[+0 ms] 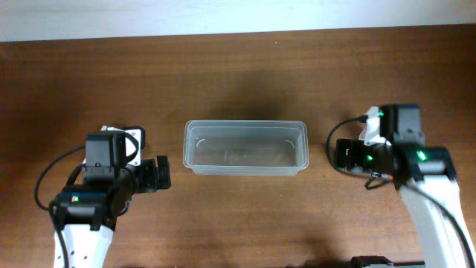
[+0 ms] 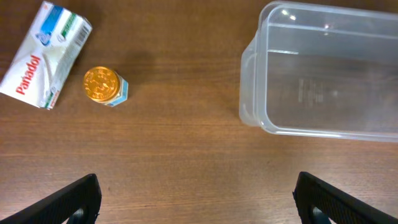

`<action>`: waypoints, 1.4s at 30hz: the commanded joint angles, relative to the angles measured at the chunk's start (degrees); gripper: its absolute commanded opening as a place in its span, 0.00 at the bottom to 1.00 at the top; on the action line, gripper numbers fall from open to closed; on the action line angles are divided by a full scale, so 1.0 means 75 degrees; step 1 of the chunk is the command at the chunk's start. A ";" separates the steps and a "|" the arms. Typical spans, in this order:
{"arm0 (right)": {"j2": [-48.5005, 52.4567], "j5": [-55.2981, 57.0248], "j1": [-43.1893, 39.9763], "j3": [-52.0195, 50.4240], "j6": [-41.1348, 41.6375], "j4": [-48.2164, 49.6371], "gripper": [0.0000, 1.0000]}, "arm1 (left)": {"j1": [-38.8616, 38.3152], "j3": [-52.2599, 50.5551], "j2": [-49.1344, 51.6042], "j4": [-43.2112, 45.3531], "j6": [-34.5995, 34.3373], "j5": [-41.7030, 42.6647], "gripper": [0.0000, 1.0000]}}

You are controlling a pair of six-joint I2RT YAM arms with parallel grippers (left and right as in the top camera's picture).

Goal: Pack container
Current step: 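Grasp the black bottle with white cap with the right gripper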

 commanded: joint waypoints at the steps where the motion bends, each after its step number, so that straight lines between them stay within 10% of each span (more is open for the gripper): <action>1: 0.0819 -0.0044 0.0041 0.0108 -0.0012 0.0117 0.98 | -0.0029 0.0160 0.0175 -0.0017 -0.0015 0.0137 0.99; 7: 0.1915 -0.0017 0.0032 0.0105 0.0163 0.0752 1.00 | -0.0029 0.0160 0.0251 -0.0015 -0.0015 0.0137 1.00; 30: 0.2611 0.0306 0.0032 0.0108 0.0160 0.1169 0.31 | -0.0029 0.0160 0.0251 -0.0017 -0.0015 0.0140 0.99; 42: 0.2611 0.0306 0.0032 0.0108 0.0157 0.1268 0.24 | -0.0029 0.0160 0.0251 -0.0017 -0.0015 0.0140 0.99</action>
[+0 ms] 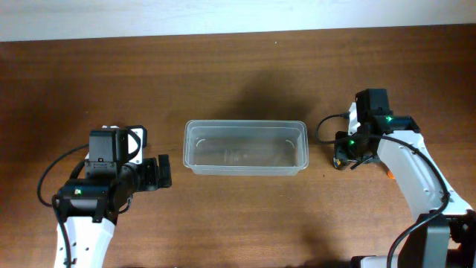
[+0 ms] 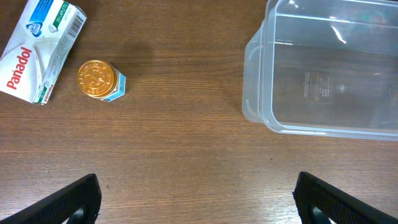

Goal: Pack container
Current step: 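Grasp the black bottle with white cap with the right gripper, then carry the black bottle into the container's right end and release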

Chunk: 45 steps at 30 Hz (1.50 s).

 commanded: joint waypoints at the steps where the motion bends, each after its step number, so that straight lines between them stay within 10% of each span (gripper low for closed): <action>1: 0.0041 0.0070 0.0032 0.0108 0.0035 0.0082 0.24 | -0.0029 0.0160 0.0006 -0.0015 -0.0015 0.0140 0.99; 27: -0.1629 -0.0627 0.1693 0.3118 0.0364 -0.2259 0.17 | -0.0029 0.0160 0.0006 -0.0012 -0.0017 0.0140 0.99; 45: 0.1271 -0.0280 0.2748 0.3118 0.1131 -0.1445 0.12 | -0.0029 0.0160 0.0006 -0.0125 -0.0015 0.0140 0.99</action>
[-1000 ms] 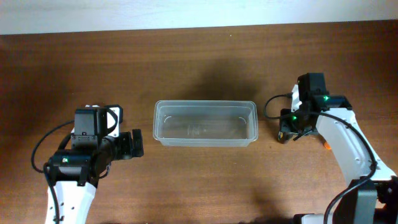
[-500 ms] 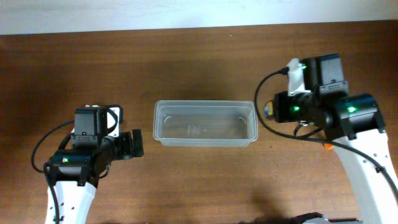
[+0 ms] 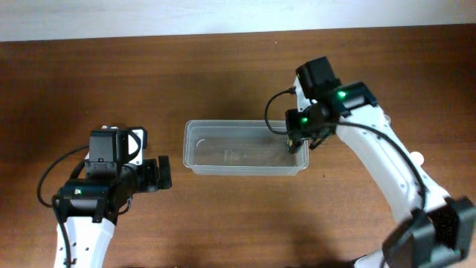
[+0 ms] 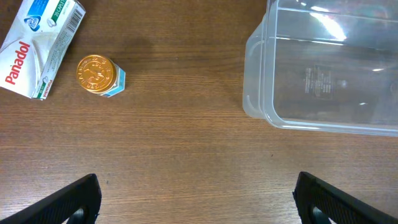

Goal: Pack container
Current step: 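Carry the black bottle into the container's right end and release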

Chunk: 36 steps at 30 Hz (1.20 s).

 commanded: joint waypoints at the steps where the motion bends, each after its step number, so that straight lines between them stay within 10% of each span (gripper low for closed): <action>1: 0.0478 0.0178 0.0055 0.0050 0.0315 0.0152 0.12 | -0.0029 0.0152 0.0006 -0.0012 -0.0015 0.0140 0.99; 29: 0.1513 0.0868 0.0035 0.0000 0.0391 0.0994 0.13 | -0.0029 0.0152 0.0006 -0.0015 -0.0017 0.0140 0.99; 36: 0.1513 0.0866 0.0050 0.0000 0.0388 0.0901 0.39 | -0.0029 0.0152 0.0006 -0.0015 -0.0015 0.0140 0.99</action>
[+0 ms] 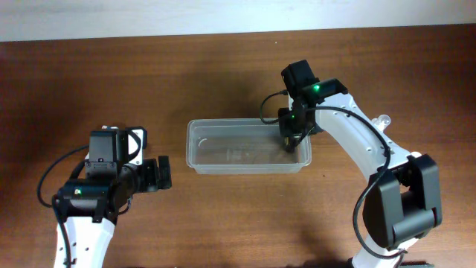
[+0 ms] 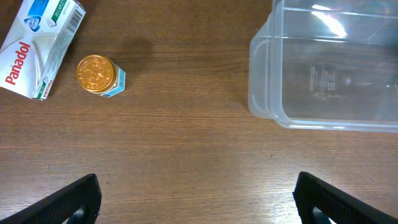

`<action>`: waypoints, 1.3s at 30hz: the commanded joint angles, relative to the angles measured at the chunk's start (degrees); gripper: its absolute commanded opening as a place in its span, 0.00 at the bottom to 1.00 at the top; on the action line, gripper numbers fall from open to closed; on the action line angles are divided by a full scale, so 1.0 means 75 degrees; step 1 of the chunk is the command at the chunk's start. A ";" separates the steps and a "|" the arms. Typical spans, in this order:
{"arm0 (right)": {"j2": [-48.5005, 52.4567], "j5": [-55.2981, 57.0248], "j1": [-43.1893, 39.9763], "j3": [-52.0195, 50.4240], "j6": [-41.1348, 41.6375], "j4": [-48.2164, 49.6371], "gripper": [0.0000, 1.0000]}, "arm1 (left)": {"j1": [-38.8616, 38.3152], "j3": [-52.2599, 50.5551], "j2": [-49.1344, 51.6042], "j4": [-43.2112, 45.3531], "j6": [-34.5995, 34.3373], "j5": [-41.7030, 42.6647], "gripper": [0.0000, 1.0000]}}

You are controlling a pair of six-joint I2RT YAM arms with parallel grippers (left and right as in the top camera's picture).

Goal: Pack container
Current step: 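Carry the black bottle into the container's right end and release, then grasp the clear spray bottle with the right gripper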

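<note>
The clear plastic container (image 1: 238,147) lies mid-table, and nothing shows inside it; its left end also shows in the left wrist view (image 2: 323,68). My right gripper (image 1: 290,138) reaches down over the container's right end. Its fingers are too dark and small to read, and I see no object in them. My left gripper (image 1: 161,175) rests left of the container, open and holding nothing, its fingertips (image 2: 81,196) at the bottom corners of the left wrist view. A white Panadol box (image 2: 38,46) and a small gold-lidded jar (image 2: 99,76) lie on the wood there.
A small pale object (image 1: 383,119) lies on the table right of the right arm. The right forearm (image 1: 357,149) slants from the container down to the table's right front. The table's back edge meets a white wall.
My right gripper has moved a little left and toward the front, down at the container's right end. The container has shifted slightly to the right. The left arm has stayed still.
At first my right gripper was beside the container's right end, low on the table. Then it stood turned there, with something small and orange at its tip. After that it was above the container's right end, and now it dips at that end. The left arm stayed open throughout.
</note>
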 commanded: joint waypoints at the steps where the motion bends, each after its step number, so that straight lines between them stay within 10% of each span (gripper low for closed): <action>1: -0.0003 0.0178 0.0044 0.0000 0.0061 -0.0085 0.39 | -0.0029 0.0149 0.0006 -0.0012 -0.0015 0.0137 0.99; 14: -0.1856 0.0924 -0.0087 0.1437 -0.0017 -0.1320 0.49 | -0.0029 0.0149 0.0006 -0.0035 -0.0015 0.0137 0.99; 22: -0.2786 0.1309 -0.2081 0.2238 0.0012 -0.1970 0.61 | -0.0029 0.0149 0.0006 -0.0038 -0.0015 0.0137 0.99; 28: -0.1816 0.0350 -0.3987 0.2154 -0.0236 -0.2722 0.64 | -0.0029 0.0149 0.0006 -0.0035 -0.0015 0.0137 0.99; 39: 0.0294 -0.0009 -0.4258 0.1845 -0.0519 -0.2795 0.65 | -0.0029 0.0149 0.0006 -0.0035 -0.0017 0.0140 0.99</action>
